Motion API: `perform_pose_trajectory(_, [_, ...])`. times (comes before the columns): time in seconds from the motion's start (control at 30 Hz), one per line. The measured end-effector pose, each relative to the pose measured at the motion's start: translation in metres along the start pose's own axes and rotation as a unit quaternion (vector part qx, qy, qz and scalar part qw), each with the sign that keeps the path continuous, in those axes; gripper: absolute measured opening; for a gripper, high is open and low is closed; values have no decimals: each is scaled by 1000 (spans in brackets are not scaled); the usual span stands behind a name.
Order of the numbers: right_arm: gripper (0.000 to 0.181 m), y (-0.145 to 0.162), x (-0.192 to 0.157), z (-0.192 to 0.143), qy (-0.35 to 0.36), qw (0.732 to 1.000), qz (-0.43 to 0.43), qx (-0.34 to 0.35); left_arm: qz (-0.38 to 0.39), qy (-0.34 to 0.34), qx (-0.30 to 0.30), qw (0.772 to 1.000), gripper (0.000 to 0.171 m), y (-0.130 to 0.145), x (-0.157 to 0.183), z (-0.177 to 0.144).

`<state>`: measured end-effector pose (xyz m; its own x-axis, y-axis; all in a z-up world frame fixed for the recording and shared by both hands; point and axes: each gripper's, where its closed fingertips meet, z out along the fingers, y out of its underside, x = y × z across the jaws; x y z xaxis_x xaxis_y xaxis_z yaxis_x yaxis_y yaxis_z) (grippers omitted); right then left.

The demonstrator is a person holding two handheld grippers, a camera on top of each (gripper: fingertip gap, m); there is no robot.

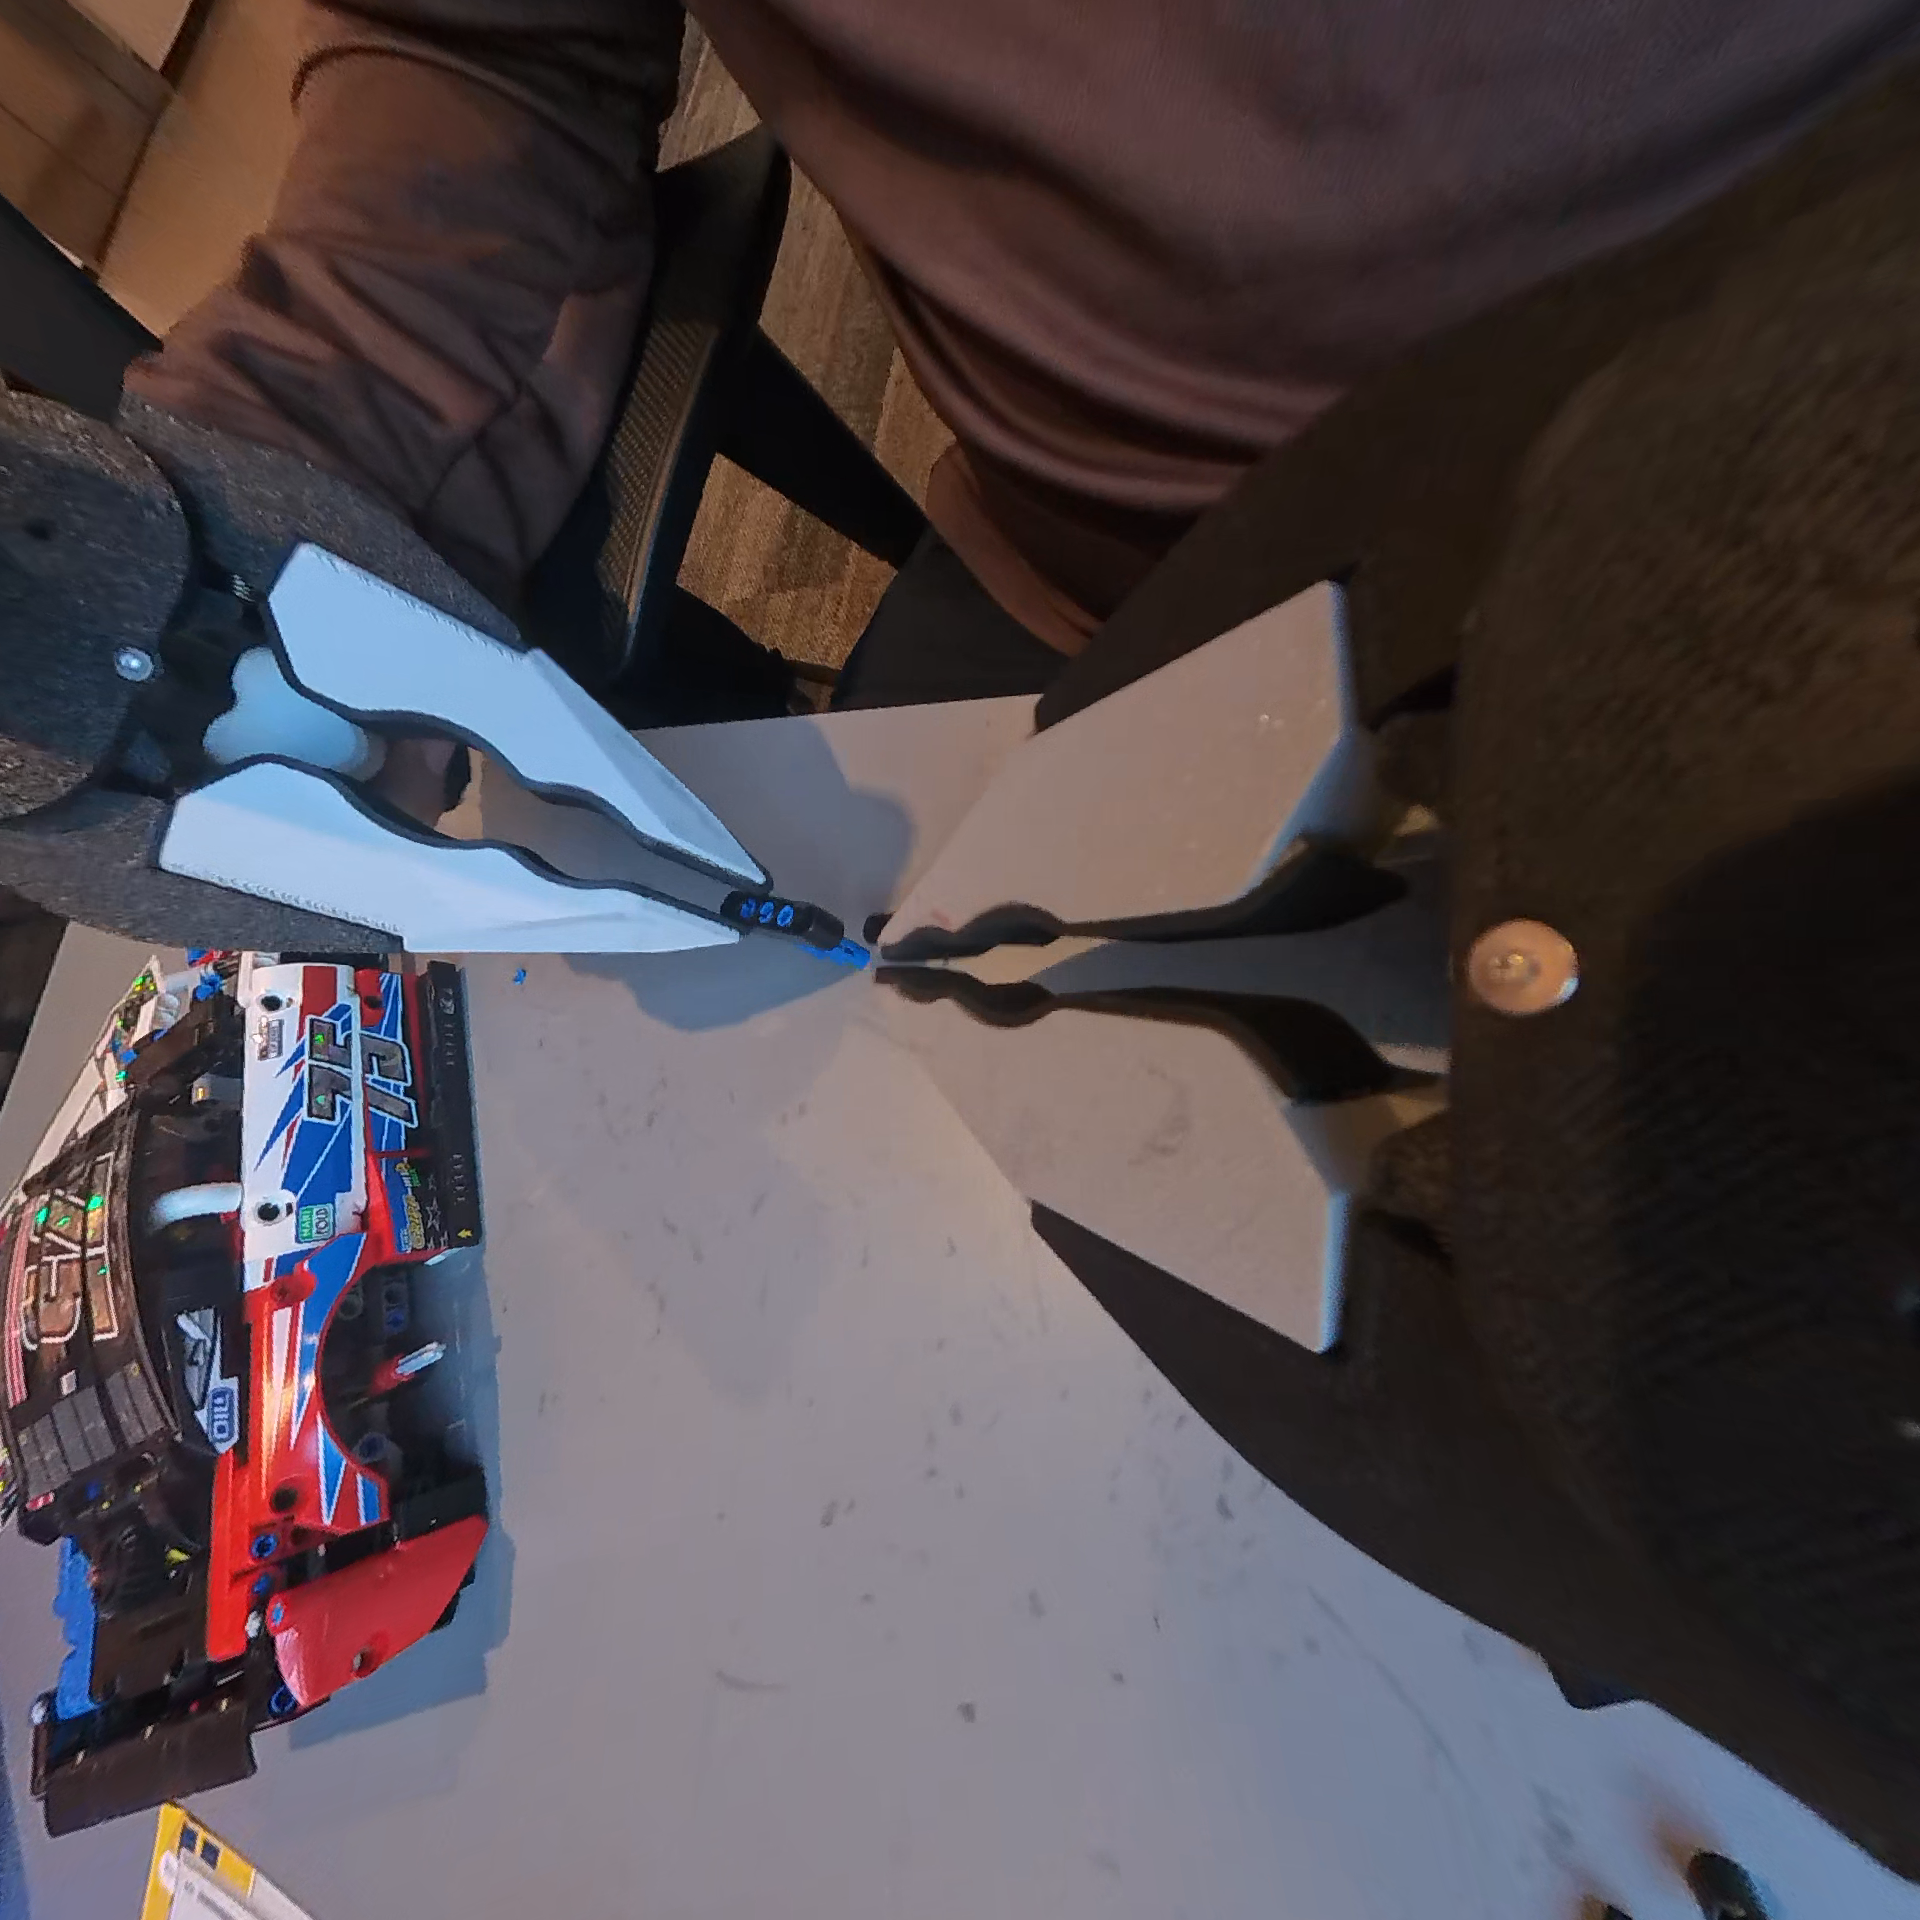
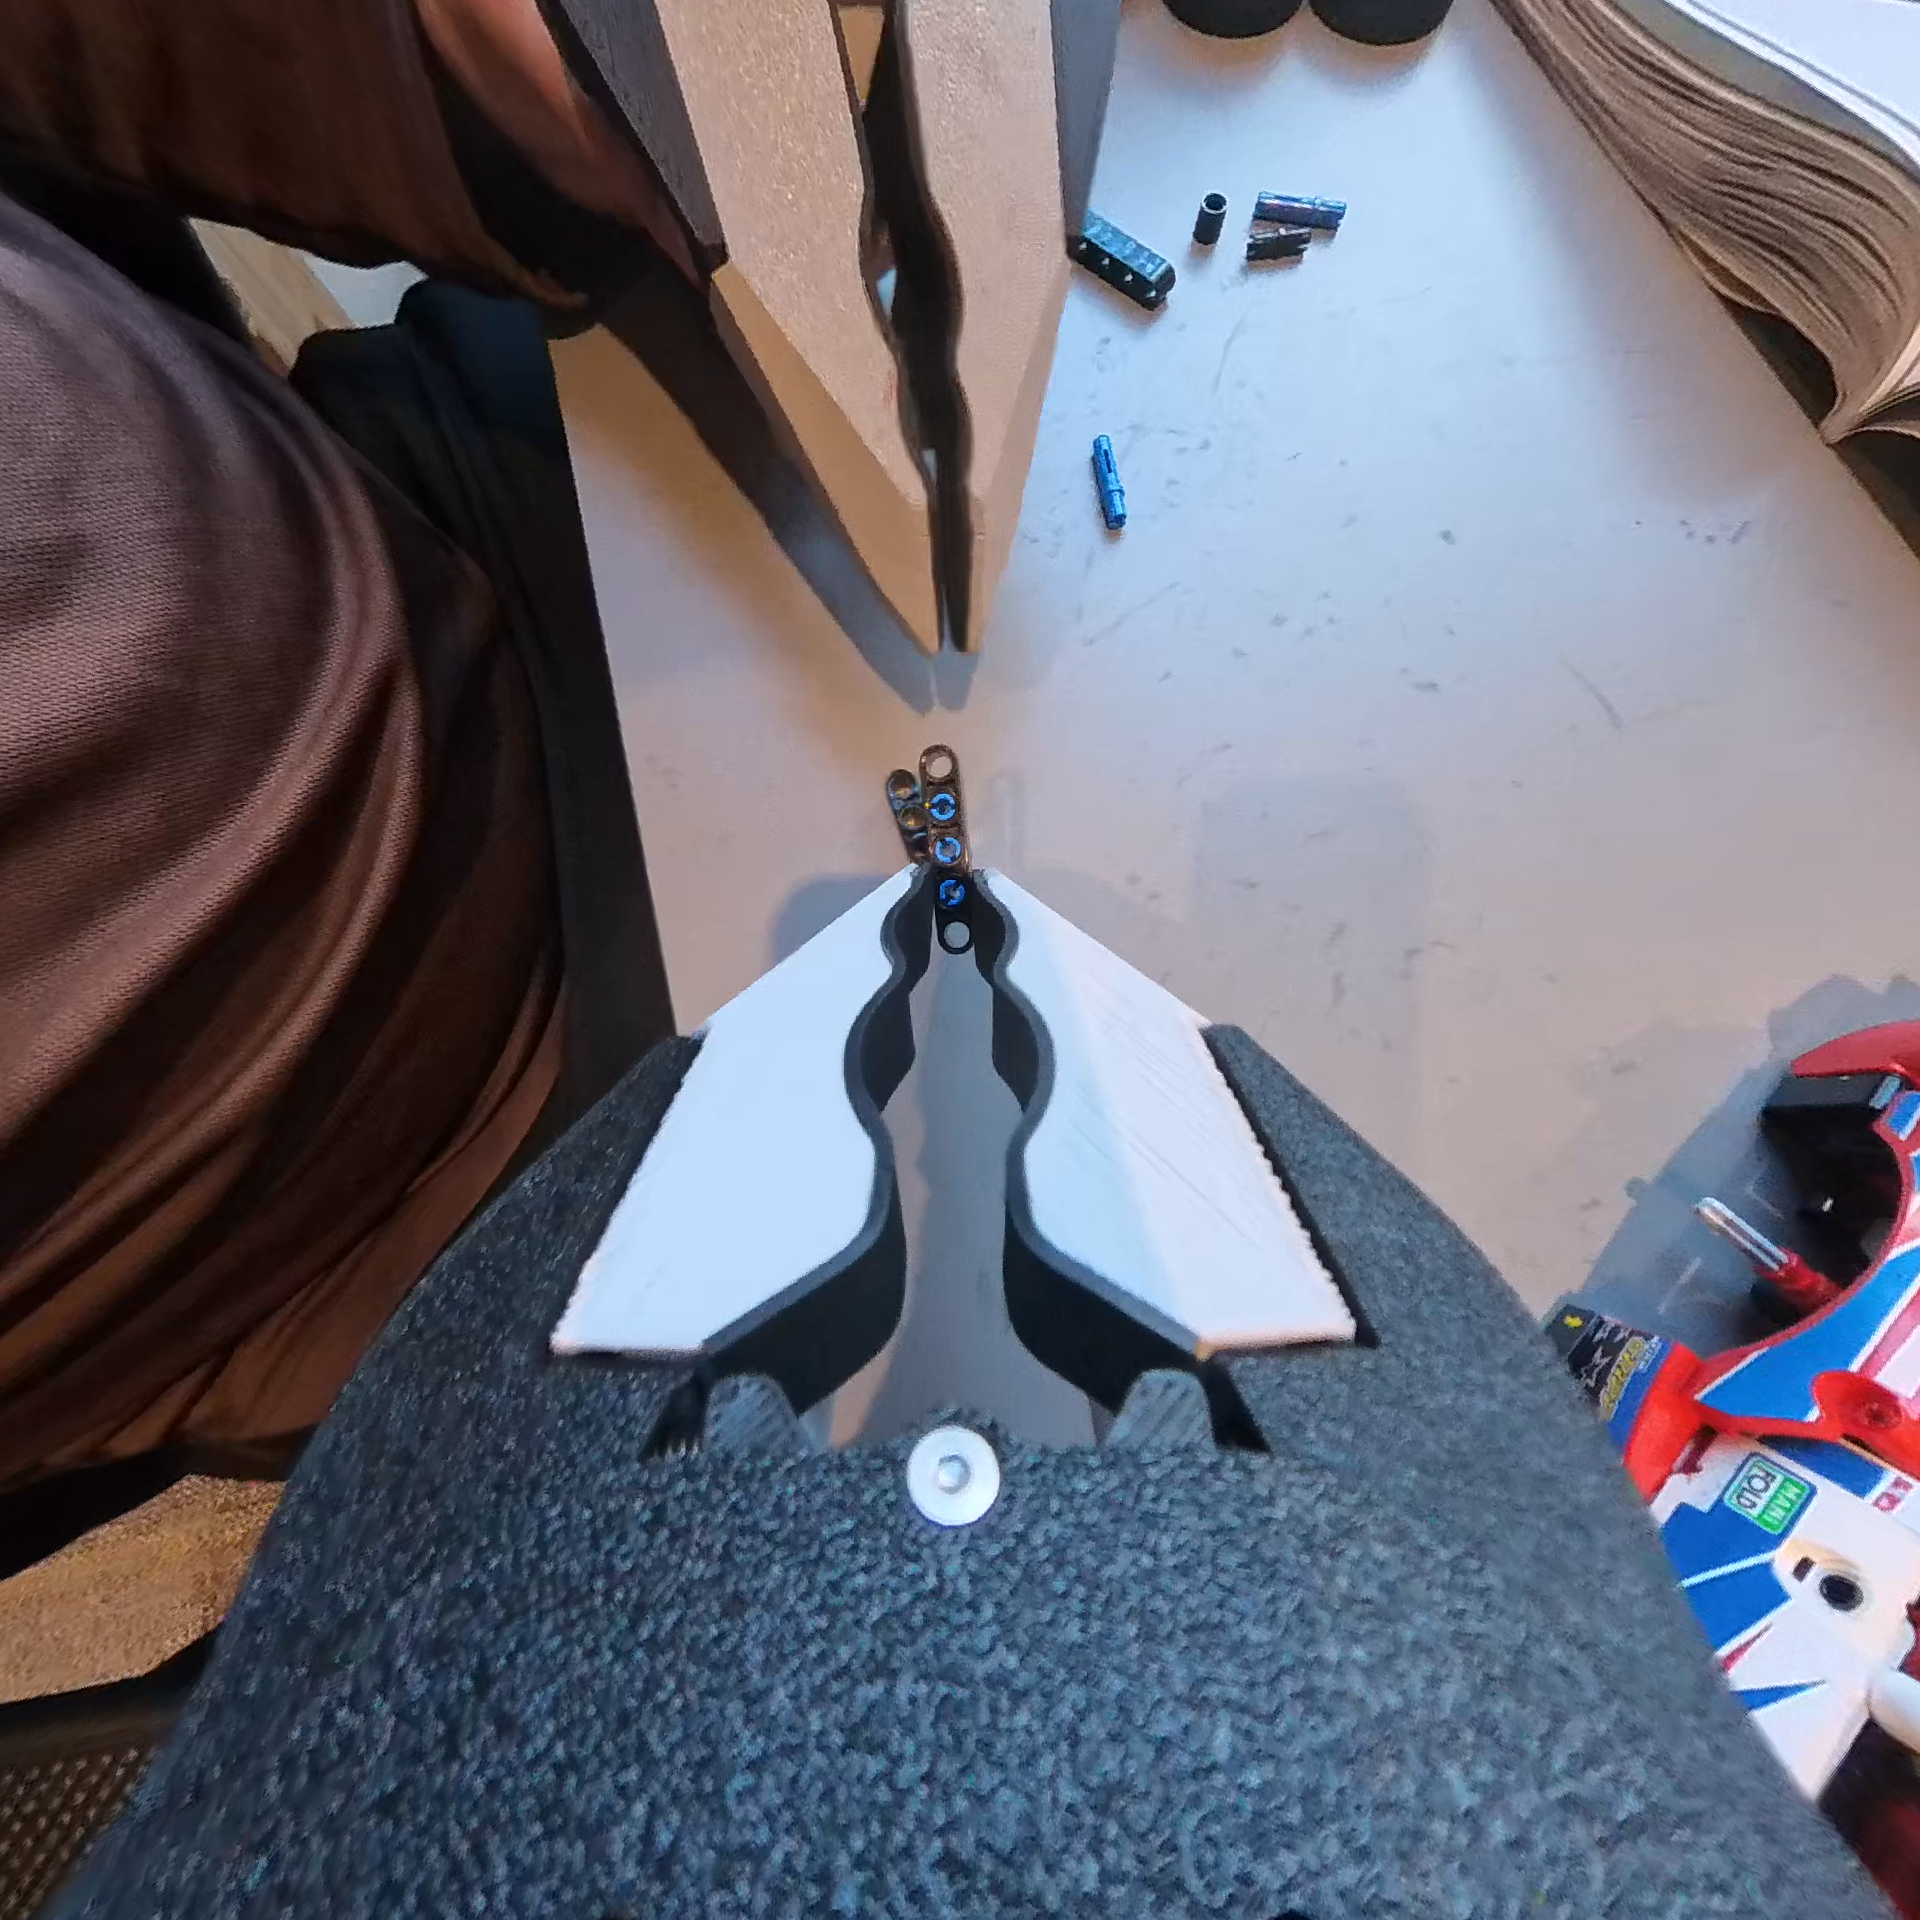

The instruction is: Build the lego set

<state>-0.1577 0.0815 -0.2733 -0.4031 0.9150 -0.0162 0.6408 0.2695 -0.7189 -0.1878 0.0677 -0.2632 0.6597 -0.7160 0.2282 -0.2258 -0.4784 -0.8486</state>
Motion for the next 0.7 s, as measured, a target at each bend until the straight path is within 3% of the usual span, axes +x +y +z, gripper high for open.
perform_pose_trajectory(0.27, [7,-6,-4,-1,-22,998,-40,-34,16,10,-11,1000,15,-7,9,7])
perform_pose_trajectory(0.53, [7,-7,-10,4,-44,993,-74,-75,41,11,-48,998,3,0,15,15])
perform_pose_trajectory(0.7, [7,-9,-10,3,-47,992,-81,-81,43,10,-61,997,5,5,17,17])
